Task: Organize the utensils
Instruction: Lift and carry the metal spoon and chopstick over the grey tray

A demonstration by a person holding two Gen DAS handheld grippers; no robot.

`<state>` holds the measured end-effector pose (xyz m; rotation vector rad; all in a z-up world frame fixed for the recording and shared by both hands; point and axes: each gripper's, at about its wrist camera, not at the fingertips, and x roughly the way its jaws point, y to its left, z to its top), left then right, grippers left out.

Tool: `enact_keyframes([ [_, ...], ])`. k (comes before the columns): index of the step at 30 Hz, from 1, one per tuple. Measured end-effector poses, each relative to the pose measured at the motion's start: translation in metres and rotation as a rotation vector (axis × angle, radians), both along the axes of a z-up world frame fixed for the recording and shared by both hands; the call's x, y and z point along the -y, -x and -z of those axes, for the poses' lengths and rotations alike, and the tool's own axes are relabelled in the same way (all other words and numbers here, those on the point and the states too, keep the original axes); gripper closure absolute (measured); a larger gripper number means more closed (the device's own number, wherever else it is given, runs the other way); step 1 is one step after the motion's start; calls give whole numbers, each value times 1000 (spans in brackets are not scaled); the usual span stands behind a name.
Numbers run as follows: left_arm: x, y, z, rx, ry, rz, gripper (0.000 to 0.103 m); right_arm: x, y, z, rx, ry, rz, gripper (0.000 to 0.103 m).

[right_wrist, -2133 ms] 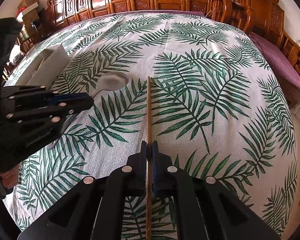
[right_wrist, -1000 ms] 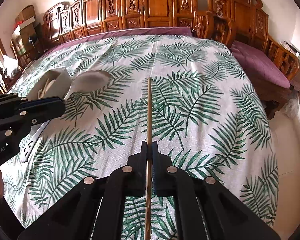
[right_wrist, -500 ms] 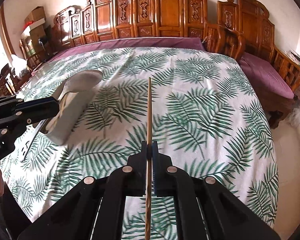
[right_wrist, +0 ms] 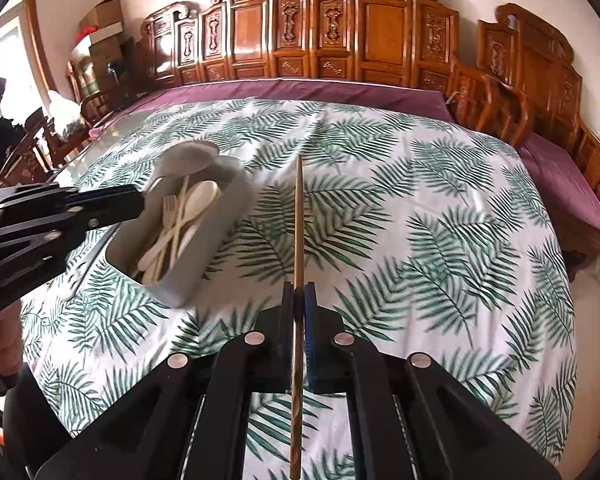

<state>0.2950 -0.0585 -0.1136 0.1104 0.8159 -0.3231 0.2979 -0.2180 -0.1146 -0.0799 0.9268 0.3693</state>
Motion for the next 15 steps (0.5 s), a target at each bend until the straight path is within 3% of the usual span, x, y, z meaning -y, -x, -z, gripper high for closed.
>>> enact_keyframes([
  [15,-59,-47,48,-61,-17,-111,98,-32,-19,8,-16,2,-44,97],
])
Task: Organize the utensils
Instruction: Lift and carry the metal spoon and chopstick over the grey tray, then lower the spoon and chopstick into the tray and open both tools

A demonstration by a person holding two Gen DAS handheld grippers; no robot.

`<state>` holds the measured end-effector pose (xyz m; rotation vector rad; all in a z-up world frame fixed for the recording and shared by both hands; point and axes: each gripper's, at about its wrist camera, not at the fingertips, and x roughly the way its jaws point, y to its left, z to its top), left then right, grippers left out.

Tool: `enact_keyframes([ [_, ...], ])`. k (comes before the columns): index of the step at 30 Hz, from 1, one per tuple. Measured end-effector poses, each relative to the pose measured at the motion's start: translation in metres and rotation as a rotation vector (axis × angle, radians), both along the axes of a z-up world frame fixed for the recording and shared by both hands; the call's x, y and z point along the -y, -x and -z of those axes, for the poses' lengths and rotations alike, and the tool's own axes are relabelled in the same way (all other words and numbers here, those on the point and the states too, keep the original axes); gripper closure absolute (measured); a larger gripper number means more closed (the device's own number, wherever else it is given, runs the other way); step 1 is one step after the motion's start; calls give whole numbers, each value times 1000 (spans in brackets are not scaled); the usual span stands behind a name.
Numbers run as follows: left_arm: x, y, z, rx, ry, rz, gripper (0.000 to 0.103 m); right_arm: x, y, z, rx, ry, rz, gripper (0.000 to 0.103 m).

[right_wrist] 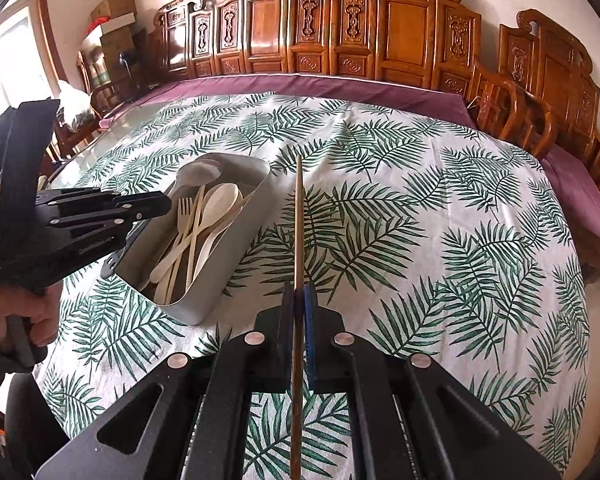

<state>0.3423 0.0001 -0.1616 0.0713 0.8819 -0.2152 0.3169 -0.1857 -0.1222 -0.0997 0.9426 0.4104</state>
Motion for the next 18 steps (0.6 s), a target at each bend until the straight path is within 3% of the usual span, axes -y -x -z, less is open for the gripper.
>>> enact_keyframes([
  [9,-7,-24,10,-7,10,-26,97,-5,-6,12,-24,6,-7,97],
  [18,-28,-23,7,5,32,-65,97,-13,-11,19,-35,6,-13,97],
])
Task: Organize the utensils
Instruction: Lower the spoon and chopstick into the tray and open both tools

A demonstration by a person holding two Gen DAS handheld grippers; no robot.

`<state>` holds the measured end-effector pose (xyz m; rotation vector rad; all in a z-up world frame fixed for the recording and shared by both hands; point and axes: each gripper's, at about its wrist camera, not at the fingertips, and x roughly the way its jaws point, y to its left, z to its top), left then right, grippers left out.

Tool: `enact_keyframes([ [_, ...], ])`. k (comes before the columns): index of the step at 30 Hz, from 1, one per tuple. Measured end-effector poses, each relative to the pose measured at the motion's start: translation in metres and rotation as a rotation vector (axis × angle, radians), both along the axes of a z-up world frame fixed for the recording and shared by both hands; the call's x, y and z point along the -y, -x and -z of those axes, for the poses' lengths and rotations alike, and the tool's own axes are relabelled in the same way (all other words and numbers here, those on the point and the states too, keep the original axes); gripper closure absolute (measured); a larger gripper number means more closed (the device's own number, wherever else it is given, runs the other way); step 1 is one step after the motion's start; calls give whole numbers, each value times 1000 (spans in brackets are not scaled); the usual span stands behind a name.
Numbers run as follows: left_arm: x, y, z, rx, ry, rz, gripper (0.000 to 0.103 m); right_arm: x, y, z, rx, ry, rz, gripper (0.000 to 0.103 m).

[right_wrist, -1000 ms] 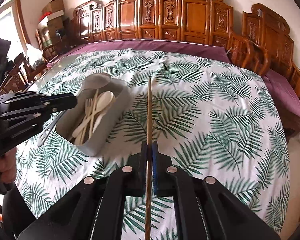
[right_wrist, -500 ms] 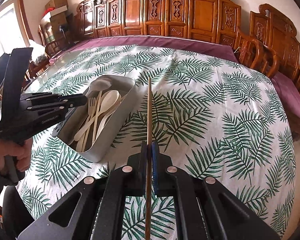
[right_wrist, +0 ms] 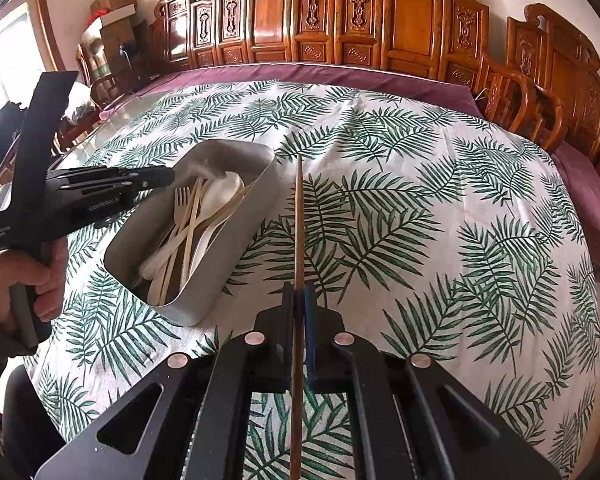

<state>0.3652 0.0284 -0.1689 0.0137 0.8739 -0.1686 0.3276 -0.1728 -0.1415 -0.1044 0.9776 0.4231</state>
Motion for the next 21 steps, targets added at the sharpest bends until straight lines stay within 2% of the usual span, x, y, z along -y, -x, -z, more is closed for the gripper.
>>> enact_keyframes([
  [5,-11,9,-15,35,11,-2,97,-10,0,1,-3,-4,-13,97],
  [14,-39,40,-28,67,-19,-10,94,-41,-4,-9,13,-14,-49,97],
  [16,-47,47,-30,72,-18,-17,76,-48,-6,-10,12,-14,-55,97],
  [20,-61,57,-34,89,-10,-32,59,-67,-13,-9,1,-8,-65,97],
  [21,-63,58,-34,92,-11,-38,45,-71,-15,-8,0,-3,-66,97],
])
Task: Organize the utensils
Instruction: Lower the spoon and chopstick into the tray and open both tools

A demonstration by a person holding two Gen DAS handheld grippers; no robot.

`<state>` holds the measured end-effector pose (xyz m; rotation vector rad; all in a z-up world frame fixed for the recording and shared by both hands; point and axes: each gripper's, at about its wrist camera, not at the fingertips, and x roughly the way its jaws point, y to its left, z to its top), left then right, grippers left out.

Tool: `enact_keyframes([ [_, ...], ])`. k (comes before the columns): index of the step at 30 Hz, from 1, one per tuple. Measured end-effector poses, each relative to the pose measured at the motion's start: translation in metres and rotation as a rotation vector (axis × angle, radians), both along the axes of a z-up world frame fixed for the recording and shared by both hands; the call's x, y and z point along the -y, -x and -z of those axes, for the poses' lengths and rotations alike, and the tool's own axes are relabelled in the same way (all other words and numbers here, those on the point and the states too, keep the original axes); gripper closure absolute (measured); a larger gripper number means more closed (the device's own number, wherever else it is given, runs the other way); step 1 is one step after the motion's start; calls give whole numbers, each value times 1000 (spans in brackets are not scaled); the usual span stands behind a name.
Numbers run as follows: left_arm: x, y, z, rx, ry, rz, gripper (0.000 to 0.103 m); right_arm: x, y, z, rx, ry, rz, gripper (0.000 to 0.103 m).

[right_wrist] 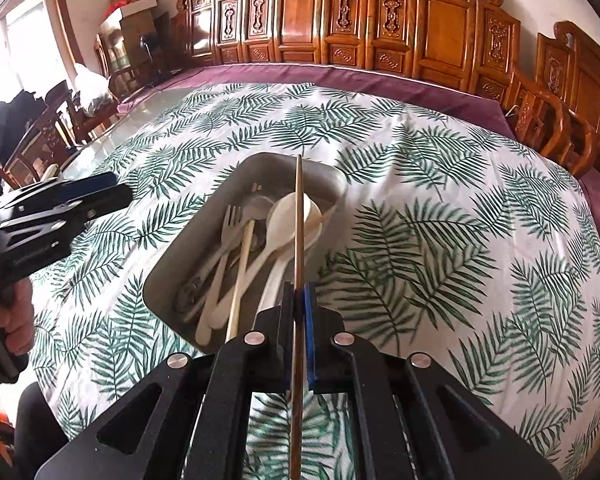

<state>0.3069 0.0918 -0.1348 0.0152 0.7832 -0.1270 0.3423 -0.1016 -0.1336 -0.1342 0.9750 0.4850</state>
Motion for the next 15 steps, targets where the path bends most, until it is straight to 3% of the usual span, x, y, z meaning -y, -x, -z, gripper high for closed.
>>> enact_keyframes([
  [1,-4,3,-1,10,-1,-8,32,-5,-3,2,-6,2,-1,97],
  [3,-11,8,-3,42,-5,-18,17,-13,-8,4,-17,5,1,97],
  [15,-45,18,5,37,1,-47,14,-46,-38,12,-58,-9,30,97],
])
